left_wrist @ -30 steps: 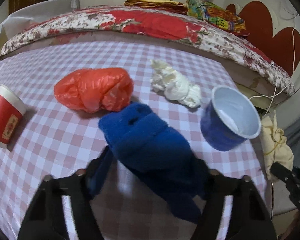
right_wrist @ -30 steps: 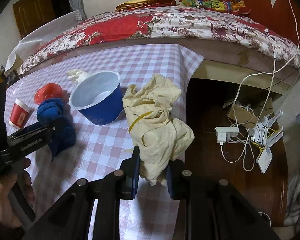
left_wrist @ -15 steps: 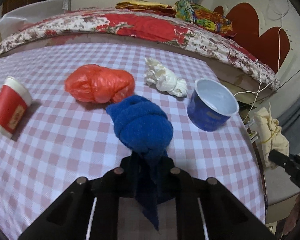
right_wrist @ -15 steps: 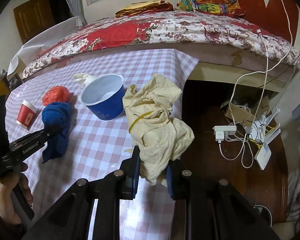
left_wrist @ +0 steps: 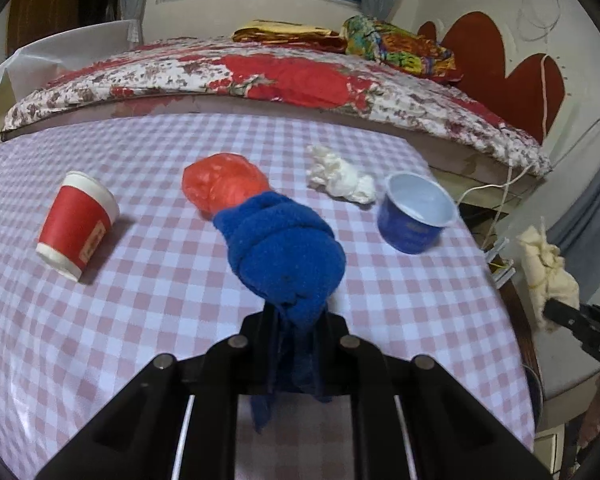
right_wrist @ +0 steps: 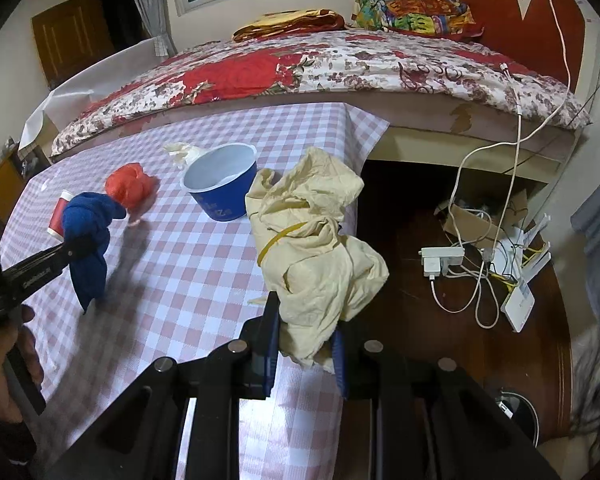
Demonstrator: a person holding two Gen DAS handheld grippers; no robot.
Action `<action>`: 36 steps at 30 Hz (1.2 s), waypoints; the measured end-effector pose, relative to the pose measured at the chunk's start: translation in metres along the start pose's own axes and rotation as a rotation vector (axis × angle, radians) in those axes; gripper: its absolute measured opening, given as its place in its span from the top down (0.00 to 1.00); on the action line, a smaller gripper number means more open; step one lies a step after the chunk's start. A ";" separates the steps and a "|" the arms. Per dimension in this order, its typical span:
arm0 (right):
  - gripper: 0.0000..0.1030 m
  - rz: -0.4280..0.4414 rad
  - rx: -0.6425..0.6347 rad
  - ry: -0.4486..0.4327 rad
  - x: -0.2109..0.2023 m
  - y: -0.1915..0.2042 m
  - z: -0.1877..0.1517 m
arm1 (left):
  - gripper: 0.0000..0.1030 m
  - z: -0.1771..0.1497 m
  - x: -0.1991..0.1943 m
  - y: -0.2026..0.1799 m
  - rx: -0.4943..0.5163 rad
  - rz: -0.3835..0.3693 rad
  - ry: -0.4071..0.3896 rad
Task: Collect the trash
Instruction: 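Carry the blue sock and yellow cloth over the black bin and release both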
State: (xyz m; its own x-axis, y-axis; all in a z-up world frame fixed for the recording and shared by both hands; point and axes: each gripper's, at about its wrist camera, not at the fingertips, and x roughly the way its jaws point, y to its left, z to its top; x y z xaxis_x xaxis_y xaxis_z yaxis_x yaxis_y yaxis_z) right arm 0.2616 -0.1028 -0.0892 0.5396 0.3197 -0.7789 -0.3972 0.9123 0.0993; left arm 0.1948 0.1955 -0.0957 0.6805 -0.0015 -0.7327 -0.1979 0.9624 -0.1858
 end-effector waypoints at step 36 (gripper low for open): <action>0.77 -0.057 0.107 -0.031 -0.088 -0.057 -0.094 | 0.86 -0.063 -0.034 -0.148 0.237 -0.163 0.031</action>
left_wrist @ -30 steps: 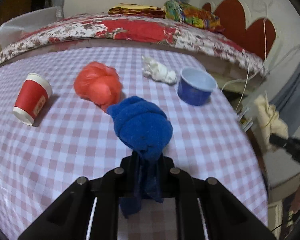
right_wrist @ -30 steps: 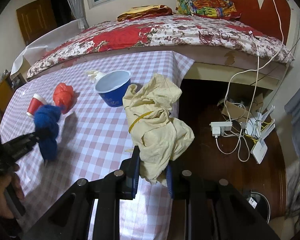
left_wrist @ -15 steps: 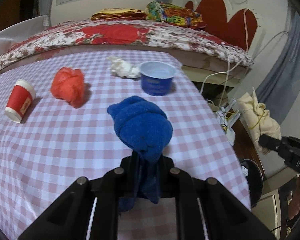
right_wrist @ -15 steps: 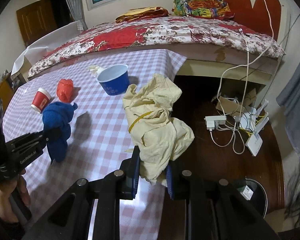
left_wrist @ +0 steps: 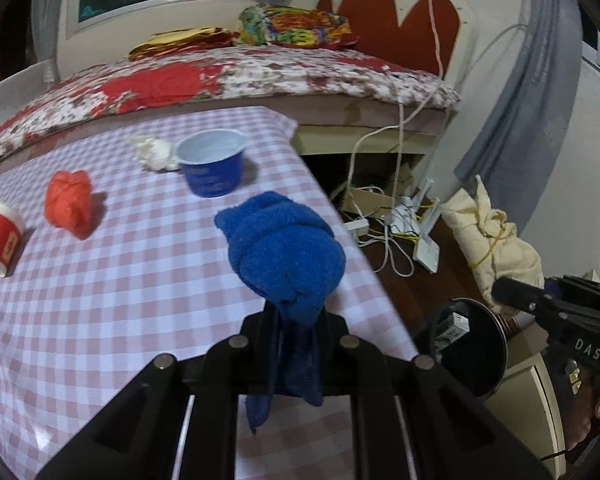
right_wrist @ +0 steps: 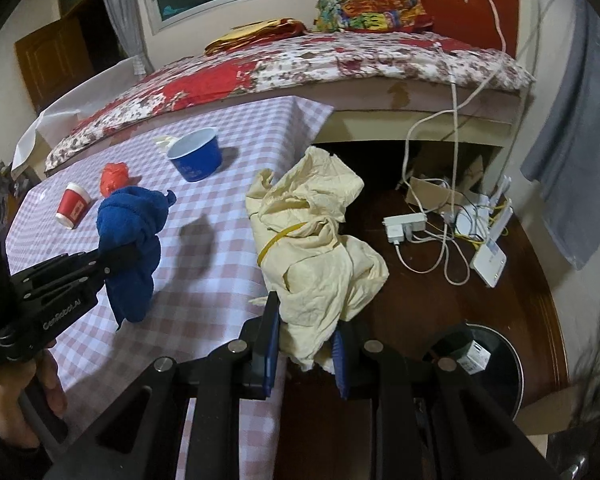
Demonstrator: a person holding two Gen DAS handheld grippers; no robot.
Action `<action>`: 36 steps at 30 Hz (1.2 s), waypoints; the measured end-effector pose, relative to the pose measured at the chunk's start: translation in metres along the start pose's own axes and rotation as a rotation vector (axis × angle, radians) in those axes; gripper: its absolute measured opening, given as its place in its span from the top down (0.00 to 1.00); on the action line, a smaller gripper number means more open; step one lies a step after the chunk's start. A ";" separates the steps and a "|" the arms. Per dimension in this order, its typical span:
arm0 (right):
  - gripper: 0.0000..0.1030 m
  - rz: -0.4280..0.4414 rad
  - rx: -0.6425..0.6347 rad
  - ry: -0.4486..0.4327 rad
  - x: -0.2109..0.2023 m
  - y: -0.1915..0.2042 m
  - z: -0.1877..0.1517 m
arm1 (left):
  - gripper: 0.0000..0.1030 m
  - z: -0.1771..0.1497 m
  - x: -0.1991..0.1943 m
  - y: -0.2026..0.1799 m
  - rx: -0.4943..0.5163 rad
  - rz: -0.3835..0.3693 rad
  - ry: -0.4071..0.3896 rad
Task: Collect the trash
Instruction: 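Carry the blue sock and yellow cloth over the black bin and release both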
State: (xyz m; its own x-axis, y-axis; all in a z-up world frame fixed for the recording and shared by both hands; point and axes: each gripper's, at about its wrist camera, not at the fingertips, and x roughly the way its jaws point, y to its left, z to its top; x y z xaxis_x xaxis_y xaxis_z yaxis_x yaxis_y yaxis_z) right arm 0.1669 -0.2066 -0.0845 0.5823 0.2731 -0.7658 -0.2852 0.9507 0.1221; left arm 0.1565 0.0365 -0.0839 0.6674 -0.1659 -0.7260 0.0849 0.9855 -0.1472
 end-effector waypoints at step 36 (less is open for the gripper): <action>0.77 -0.181 0.250 0.031 -0.046 -0.164 -0.092 | 0.86 -0.017 0.026 -0.200 0.288 -0.265 0.105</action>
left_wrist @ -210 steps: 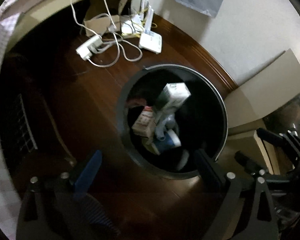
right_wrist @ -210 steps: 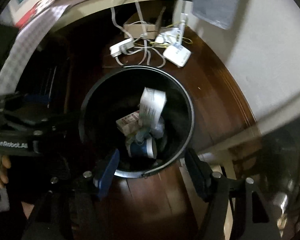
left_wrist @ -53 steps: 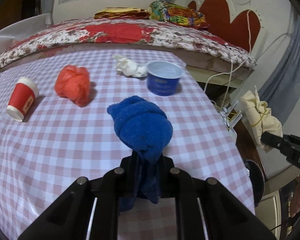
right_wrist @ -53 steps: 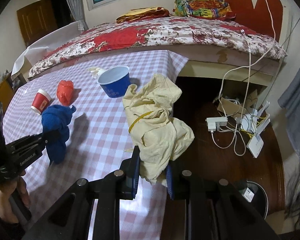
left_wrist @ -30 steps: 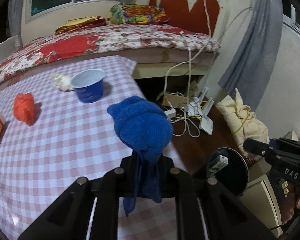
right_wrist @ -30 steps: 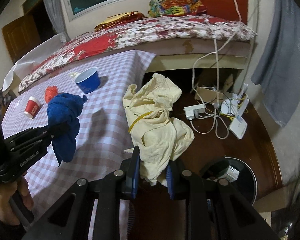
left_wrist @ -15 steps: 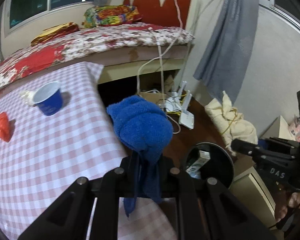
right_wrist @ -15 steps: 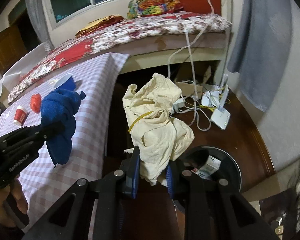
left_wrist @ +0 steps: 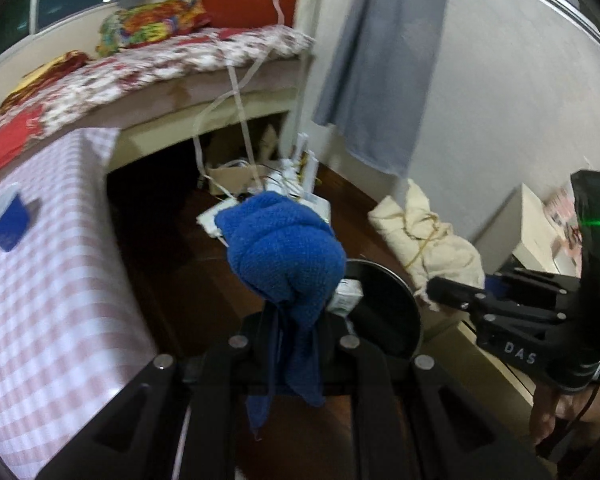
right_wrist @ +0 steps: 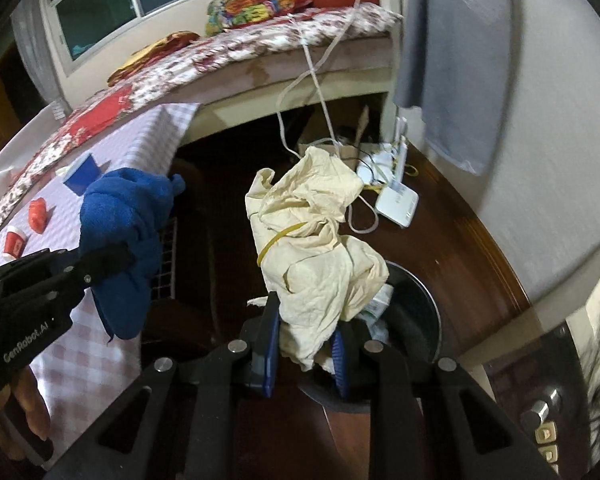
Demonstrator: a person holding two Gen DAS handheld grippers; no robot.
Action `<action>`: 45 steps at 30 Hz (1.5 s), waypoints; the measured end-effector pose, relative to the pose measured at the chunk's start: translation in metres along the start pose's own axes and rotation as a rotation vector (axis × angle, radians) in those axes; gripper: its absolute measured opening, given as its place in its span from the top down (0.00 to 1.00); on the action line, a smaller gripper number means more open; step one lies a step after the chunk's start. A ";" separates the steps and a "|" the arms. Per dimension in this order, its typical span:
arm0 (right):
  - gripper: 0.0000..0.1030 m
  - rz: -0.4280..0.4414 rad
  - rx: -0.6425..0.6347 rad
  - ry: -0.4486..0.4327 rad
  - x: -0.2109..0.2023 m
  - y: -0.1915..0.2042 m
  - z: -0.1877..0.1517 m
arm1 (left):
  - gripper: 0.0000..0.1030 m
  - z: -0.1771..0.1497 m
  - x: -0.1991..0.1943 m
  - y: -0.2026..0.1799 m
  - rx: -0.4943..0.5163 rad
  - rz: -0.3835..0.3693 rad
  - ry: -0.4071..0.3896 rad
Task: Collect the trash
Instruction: 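Carry the blue sock and yellow cloth over the black bin and release both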
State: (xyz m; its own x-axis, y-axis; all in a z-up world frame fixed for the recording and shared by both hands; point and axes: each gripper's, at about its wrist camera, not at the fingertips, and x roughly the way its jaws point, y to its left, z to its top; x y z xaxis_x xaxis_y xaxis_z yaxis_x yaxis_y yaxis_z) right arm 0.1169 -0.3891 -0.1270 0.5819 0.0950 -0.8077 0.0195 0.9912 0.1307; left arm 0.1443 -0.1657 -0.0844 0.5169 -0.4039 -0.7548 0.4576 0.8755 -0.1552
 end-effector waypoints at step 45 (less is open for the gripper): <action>0.26 -0.124 -0.025 0.209 0.073 -0.081 -0.065 | 0.01 -0.036 0.129 -0.045 0.019 0.107 0.308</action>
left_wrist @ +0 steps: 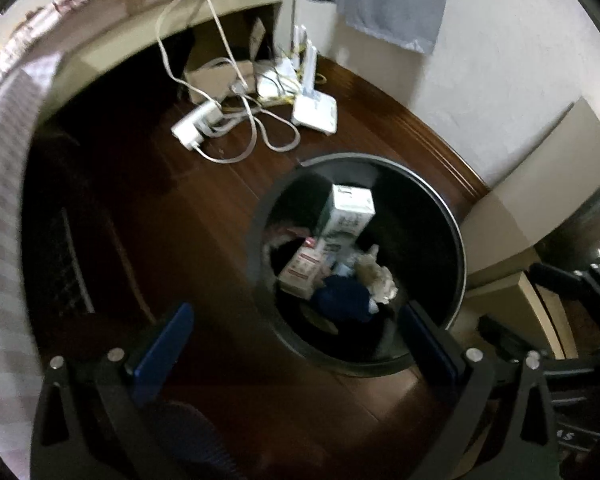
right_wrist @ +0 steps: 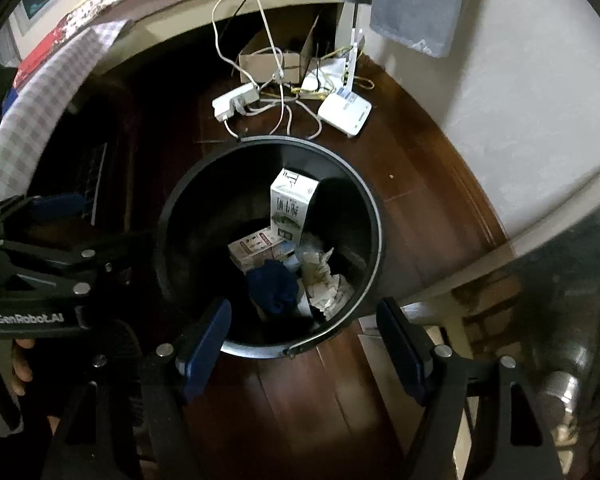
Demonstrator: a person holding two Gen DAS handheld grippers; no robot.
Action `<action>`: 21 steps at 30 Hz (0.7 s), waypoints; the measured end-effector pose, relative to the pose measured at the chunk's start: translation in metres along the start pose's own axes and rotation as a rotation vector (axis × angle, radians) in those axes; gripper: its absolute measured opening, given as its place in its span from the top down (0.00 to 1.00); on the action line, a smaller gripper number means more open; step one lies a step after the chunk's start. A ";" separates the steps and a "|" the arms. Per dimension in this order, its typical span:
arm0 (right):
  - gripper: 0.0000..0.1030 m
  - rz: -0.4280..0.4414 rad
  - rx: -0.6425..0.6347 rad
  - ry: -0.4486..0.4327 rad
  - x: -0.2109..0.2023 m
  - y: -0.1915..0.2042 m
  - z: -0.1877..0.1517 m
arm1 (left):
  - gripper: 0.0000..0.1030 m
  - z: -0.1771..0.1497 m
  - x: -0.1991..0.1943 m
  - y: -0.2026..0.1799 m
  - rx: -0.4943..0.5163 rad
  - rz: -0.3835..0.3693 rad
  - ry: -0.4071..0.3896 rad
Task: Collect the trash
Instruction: 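Carry the blue sock and yellow cloth over the black bin and release both, then move both tools back over the table toward the cup and bowl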
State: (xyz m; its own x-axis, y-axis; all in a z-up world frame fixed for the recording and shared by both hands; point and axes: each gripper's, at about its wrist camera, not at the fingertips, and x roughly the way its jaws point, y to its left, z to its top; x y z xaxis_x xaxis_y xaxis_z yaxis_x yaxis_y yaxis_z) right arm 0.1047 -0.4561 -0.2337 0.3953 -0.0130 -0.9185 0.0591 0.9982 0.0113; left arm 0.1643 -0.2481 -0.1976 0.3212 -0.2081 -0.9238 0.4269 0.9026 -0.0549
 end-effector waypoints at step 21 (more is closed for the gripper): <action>0.22 -0.039 -0.013 -0.163 -0.103 0.057 0.061 | 0.01 0.003 -0.131 0.067 -0.095 0.005 -0.223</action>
State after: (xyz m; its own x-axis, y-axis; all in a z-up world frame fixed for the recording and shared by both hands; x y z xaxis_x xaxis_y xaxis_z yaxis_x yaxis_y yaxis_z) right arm 0.1230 -0.4019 -0.1144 0.5369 -0.0596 -0.8415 0.0653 0.9974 -0.0290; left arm 0.1530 -0.1614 -0.0795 0.5062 -0.2716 -0.8185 0.3466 0.9332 -0.0953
